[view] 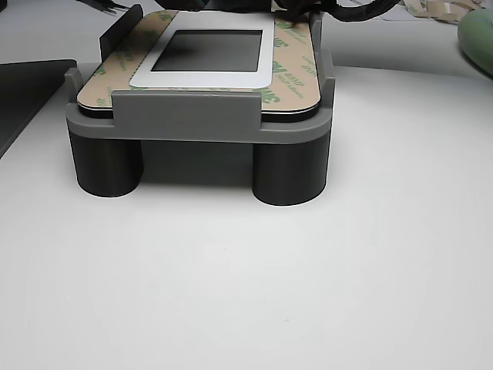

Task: Peel off protective film from adhesive tape.

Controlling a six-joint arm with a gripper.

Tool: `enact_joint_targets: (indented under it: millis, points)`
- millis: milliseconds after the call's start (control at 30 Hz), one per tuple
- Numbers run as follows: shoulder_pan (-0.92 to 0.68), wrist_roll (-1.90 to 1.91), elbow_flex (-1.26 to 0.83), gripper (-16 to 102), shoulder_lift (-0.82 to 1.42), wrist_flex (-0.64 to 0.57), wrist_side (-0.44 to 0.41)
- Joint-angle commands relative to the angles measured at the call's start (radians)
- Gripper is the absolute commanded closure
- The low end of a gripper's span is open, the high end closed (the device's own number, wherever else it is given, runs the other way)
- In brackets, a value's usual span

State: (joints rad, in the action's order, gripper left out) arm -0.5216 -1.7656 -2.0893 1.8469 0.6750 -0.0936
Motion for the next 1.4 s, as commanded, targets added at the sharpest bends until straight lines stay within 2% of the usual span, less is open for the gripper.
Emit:
enact_joint_targets:
  millis: [0, 433, 767, 1367]
  points:
    - [-0.006, -0.011, 0.046, 97, -0.005, 0.002, -0.014]
    - [-0.063, -0.067, -0.02, 97, -0.009, -0.14, 0.029]
    - [-0.092, -0.069, -0.02, 97, -0.048, -0.183, 0.031]
    - [-0.153, -0.023, 0.078, 97, -0.152, -0.144, -0.026]
